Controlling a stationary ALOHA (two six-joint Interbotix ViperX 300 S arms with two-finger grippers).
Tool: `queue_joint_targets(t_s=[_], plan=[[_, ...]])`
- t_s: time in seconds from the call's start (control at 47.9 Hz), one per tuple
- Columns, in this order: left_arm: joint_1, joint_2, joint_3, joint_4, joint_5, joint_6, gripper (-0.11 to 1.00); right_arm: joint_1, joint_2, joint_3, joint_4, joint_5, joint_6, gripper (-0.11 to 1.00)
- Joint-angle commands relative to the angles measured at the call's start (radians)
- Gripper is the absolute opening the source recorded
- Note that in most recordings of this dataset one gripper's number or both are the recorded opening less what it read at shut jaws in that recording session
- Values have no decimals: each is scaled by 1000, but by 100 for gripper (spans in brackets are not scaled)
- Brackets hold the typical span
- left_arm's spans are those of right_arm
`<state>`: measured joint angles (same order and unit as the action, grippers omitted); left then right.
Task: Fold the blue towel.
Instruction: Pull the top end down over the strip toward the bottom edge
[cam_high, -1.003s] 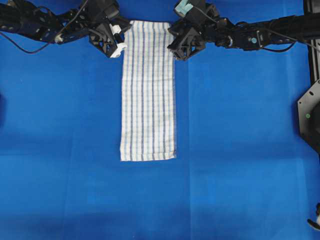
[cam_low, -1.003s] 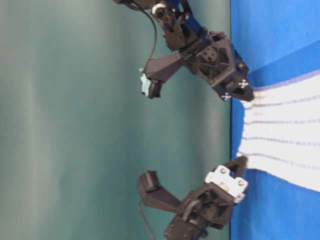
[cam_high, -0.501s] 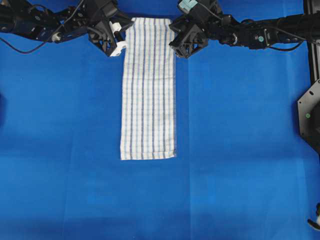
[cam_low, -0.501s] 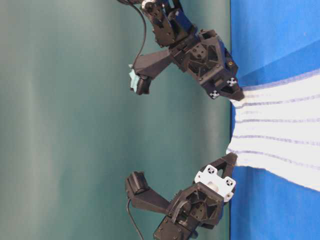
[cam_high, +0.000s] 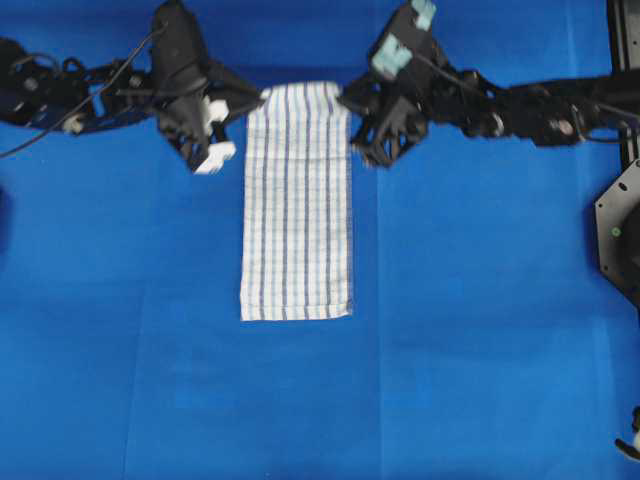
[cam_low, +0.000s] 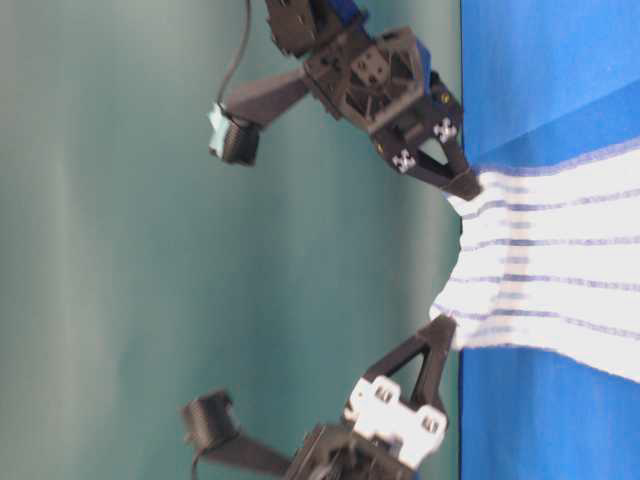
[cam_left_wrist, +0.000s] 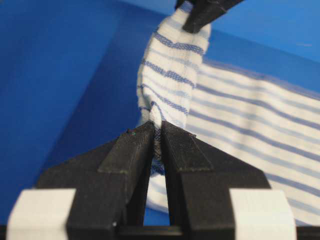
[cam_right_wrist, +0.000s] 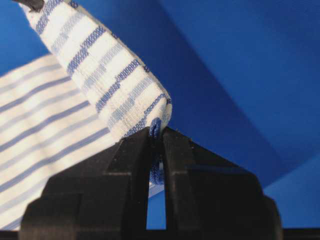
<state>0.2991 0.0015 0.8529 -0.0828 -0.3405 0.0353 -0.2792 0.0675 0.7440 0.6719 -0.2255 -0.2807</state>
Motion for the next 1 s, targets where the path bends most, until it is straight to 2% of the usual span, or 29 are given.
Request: queue_joint_targets(t_s=[0.0, 0.188, 0.355, 0.522, 0.689, 0.982], plan=[[-46, -67, 14, 0, -5, -18, 5, 52, -55, 12, 9, -20, 8, 8], [-163, -112, 57, -3, -5, -95, 5, 173, -100, 69, 46, -67, 34, 8], [-268, -100, 51, -5, -14, -161, 5, 262, -107, 89, 94, -87, 41, 8], [-359, -75, 48, -15, -43, -184, 5, 325, -106, 91, 117, -87, 40, 8], [-402, -49, 48, -18, -46, -206, 5, 368, -101, 92, 137, -97, 40, 8], [-434, 6, 43, -18, -71, -233, 5, 423, -75, 86, 178, -104, 41, 8]])
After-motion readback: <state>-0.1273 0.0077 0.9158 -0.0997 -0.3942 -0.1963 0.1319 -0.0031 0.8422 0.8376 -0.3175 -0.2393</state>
